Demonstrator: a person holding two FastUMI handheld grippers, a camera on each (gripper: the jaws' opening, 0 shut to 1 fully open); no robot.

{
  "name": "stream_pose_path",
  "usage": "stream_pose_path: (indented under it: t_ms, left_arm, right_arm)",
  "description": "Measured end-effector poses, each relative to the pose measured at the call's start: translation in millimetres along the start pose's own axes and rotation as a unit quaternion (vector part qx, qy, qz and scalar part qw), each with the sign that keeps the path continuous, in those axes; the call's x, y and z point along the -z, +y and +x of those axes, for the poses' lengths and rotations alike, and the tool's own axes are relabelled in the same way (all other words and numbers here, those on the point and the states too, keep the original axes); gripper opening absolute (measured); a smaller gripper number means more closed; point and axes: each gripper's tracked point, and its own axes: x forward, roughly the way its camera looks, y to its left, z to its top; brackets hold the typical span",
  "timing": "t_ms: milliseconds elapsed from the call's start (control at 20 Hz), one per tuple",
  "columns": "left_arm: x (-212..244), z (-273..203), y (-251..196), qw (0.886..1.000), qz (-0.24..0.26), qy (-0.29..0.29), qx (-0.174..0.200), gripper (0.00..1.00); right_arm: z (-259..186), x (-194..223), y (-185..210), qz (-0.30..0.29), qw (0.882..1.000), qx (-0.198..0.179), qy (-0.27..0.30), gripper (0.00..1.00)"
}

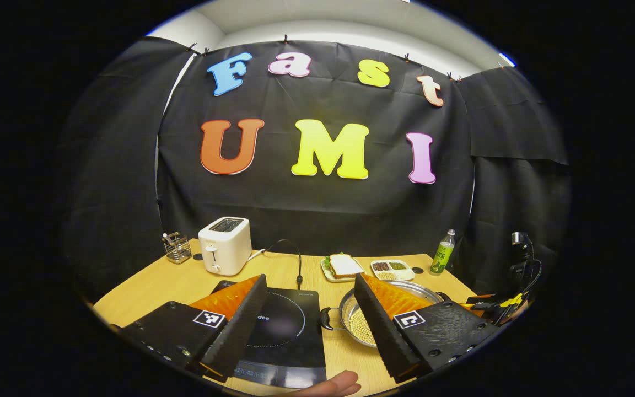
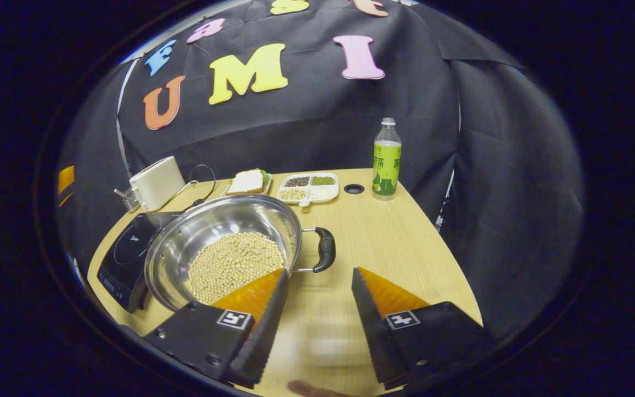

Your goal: First push the handle of the pot to place it horizontally, then grasp the pot with both hands and set it on the induction cooktop.

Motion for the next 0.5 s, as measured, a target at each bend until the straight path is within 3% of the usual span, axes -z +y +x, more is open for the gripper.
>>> stream_pose_path:
  t_ms: [100,200,300,400,500]
  left_arm:
    - [6,10,-9,1.000,0.001,0.004,0.008,0.95]
    - [19,21,-17,1.000,0.007,0.016,0.014,0.95]
    - [35,32,-27,0.999,0.016,0.033,0.022,0.95]
    - [52,43,-37,0.998,0.026,0.053,0.031,0.95]
    - [66,57,-44,0.996,0.034,0.070,0.034,0.95]
  right_arm:
    - [-5,-5,4,-0.003,1.000,-0.002,-0.008,0.87]
    - [-9,-12,6,-0.006,1.000,0.001,-0.019,0.84]
    - [-8,-13,9,-0.009,1.000,0.001,-0.020,0.88]
    - [-5,-17,12,-0.009,1.000,0.002,-0.020,0.99]
    - [0,-20,14,-0.010,1.000,0.006,-0.018,0.97]
